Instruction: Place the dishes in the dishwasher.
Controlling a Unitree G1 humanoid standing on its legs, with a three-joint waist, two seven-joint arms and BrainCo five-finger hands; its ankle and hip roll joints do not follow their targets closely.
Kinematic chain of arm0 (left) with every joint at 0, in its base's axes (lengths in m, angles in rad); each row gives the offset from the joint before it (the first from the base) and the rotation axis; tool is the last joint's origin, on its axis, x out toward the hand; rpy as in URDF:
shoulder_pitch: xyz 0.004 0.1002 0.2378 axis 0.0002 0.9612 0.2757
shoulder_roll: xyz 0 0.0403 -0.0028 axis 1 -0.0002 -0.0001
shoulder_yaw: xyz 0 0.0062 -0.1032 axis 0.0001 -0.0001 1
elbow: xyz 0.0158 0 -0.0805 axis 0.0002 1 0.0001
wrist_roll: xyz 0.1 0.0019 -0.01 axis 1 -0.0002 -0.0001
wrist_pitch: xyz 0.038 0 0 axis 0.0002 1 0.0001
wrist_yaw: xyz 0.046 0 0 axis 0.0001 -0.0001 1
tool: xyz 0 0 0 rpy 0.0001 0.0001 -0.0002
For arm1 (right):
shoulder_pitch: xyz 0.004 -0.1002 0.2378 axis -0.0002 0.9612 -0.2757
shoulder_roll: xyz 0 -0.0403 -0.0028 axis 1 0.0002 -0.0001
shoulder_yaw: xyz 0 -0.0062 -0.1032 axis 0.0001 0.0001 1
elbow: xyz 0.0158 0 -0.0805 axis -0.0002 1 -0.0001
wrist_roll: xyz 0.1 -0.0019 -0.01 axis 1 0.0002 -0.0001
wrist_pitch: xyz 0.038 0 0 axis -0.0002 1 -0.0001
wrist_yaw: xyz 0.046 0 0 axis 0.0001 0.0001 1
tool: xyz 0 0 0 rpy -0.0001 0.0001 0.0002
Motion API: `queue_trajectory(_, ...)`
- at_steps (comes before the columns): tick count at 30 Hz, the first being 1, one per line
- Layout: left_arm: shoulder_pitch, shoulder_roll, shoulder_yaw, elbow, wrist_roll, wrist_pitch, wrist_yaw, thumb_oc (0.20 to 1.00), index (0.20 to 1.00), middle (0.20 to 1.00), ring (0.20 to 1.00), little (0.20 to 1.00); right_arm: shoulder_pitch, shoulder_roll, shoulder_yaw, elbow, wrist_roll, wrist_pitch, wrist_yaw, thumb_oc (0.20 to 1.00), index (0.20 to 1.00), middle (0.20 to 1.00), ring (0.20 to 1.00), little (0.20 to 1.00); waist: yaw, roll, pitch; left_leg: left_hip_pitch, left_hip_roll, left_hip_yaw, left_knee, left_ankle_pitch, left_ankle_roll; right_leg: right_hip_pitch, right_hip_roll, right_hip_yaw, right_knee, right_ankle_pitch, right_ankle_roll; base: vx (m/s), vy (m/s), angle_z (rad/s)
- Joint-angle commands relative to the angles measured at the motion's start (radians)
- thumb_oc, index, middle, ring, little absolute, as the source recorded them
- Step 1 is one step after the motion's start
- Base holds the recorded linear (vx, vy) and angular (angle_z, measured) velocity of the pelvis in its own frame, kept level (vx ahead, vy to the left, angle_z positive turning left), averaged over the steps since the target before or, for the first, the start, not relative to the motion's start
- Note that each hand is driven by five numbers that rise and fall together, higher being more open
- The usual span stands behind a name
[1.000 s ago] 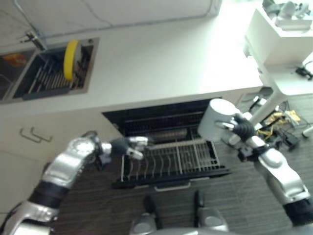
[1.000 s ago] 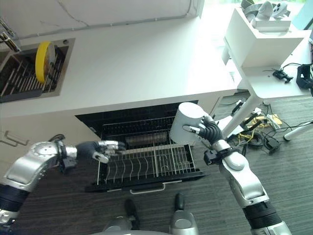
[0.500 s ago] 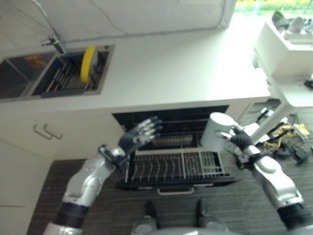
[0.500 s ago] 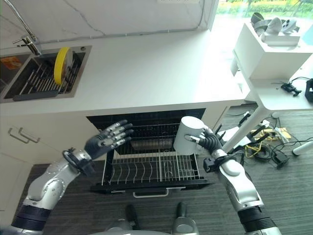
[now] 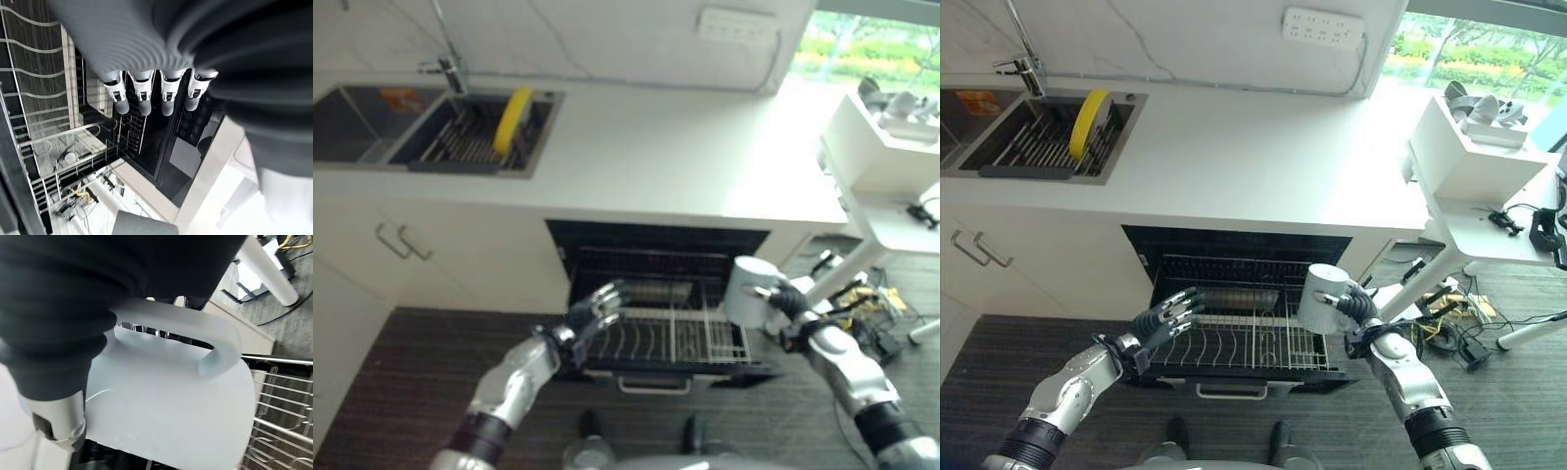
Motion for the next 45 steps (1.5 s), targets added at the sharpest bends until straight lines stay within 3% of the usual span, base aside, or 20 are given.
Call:
queue_trajectory(1, -0.104, 0.015, -0.023, -0.039, 0.026, -0.113, 0.094, 1.0, 1.0, 1.0, 1.0, 1.0, -0.17, -0.044, -0.012, 0.01, 0.008, -0.028, -0.028, 0.2, 0.2, 0.2, 0.2, 0.2, 0.026, 0.046, 0.063, -0.032, 0.033, -0.052, 0.037, -0.007, -0.035, 0.063, -0.062, -0.019, 0.008, -0.049, 0.056, 0.01, -0.065, 0.04)
queue_trajectory(4, -0.135, 0.022, -0.014, -0.039, 0.047, -0.184, 0.178, 1.0, 1.0, 1.0, 1.0, 1.0, -0.241, -0.055, 0.004, 0.084, 0.048, -0.018, -0.034, 0.2, 0.2, 0.2, 0.2, 0.2, 0.045, 0.044, 0.077, -0.05, 0.035, -0.071, 0.049, -0.006, -0.038, 0.065, -0.062, -0.03, 0.008, -0.048, 0.056, 0.01, -0.089, 0.14)
queue_trajectory(10, -0.187, 0.043, -0.013, -0.049, 0.022, -0.219, 0.222, 1.0, 1.0, 1.0, 1.0, 1.0, -0.371, -0.093, 0.039, 0.216, 0.104, -0.004, -0.028, 0.2, 0.2, 0.2, 0.2, 0.2, 0.066, 0.05, 0.114, -0.091, 0.031, -0.101, 0.066, -0.002, -0.043, 0.045, -0.067, -0.039, 0.008, -0.039, 0.053, -0.02, -0.052, 0.16)
queue_trajectory(15, -0.261, 0.064, -0.039, -0.061, -0.072, -0.292, 0.221, 1.0, 1.0, 1.0, 1.0, 1.0, -0.5, -0.141, 0.072, 0.397, 0.16, -0.006, -0.025, 0.2, 0.2, 0.2, 0.2, 0.2, 0.068, 0.08, 0.158, -0.126, 0.012, -0.125, 0.059, -0.001, -0.04, -0.001, -0.079, -0.035, 0.008, -0.03, 0.05, -0.04, 0.017, 0.05)
queue_trajectory(24, -0.343, 0.091, -0.079, -0.097, -0.12, -0.332, 0.221, 1.0, 1.0, 1.0, 1.0, 1.0, -0.638, -0.177, 0.056, 0.647, 0.239, -0.009, 0.011, 0.2, 0.2, 0.2, 0.2, 0.2, 0.067, 0.123, 0.206, -0.154, -0.011, -0.16, 0.056, -0.007, -0.032, -0.057, -0.084, -0.025, 0.024, -0.025, 0.041, -0.03, 0.019, 0.06)
queue_trajectory(34, -0.386, 0.093, -0.103, -0.132, -0.16, -0.373, 0.237, 1.0, 1.0, 1.0, 1.0, 1.0, -0.729, -0.178, 0.119, 0.825, 0.114, 0.0, 0.115, 0.2, 0.2, 0.2, 0.2, 0.2, 0.063, 0.165, 0.244, -0.166, -0.032, -0.174, 0.039, -0.007, -0.019, -0.126, -0.092, -0.022, 0.065, -0.028, 0.035, -0.06, 0.039, 0.01)
queue_trajectory(45, -0.418, 0.094, -0.122, -0.14, -0.158, -0.385, 0.238, 1.0, 1.0, 1.0, 1.0, 1.0, -0.784, -0.186, 0.232, 0.876, -0.101, 0.07, 0.222, 0.2, 0.2, 0.2, 0.2, 0.2, 0.071, 0.167, 0.262, -0.164, -0.045, -0.177, 0.02, -0.008, -0.009, -0.16, -0.096, -0.036, 0.082, -0.018, 0.042, -0.07, 0.01, 0.01)
